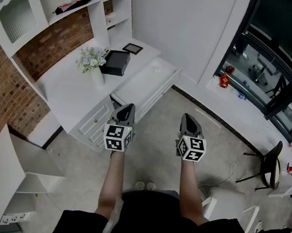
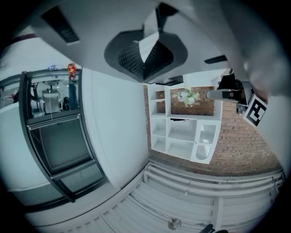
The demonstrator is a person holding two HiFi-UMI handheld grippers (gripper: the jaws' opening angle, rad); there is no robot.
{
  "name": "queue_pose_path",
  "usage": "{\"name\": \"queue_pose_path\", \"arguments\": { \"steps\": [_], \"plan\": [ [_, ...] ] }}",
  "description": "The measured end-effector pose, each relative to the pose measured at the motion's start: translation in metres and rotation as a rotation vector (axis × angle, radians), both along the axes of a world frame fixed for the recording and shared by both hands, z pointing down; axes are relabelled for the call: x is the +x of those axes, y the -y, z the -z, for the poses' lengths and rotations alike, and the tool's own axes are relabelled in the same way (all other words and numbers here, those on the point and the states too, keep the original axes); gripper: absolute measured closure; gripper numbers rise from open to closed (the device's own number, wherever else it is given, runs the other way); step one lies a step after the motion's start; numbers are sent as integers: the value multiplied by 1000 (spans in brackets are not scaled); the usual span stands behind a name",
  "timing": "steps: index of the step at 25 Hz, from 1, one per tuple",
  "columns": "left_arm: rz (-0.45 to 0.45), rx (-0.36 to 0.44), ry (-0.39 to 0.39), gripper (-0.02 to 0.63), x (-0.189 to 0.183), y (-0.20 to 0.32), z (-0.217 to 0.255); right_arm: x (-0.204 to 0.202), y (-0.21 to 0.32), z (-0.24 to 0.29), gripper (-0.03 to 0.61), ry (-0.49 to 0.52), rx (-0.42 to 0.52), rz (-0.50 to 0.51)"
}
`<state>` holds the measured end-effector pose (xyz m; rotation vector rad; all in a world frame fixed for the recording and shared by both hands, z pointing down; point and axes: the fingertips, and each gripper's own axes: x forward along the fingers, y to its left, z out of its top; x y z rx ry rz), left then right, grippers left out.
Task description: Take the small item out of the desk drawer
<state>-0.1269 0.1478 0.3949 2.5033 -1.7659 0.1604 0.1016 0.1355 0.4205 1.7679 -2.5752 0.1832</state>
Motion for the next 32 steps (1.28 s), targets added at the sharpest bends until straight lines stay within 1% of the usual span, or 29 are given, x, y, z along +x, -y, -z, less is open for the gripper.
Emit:
{"name": "queue_pose_path", "arguments": {
  "steps": [14,17,19,21,26,30,31,32],
  "plan": [
    [-9,-19,-2,604,1,-1,-7,-2,-3,-3,581,11,-10,-2],
    [-40,-29,-10,604,6,-2,-10,-1,-4,-4,581,33,-12,-2],
    [-72,-37,-19,604,11,-3,-12,-1,-4,-4,580,36,-13,-2],
    [-85,-41,-22,604,13,-3,-14,-1,-4,-5,580,34,-15,-5],
    [-80,-26,-18,603,12,-4,-13,0,-5,-5,580,31,-17,-11],
    [-82,-4,-33,601,10,-7,-10,1,-7,-7,580,29,-19,-19],
    [-84,1,-37,598,9,-7,-9,2,-8,-7,580,29,-20,-22],
    [-85,3,-41,573,8,-7,-8,2,-8,-7,580,28,-20,-25]
  ]
}}
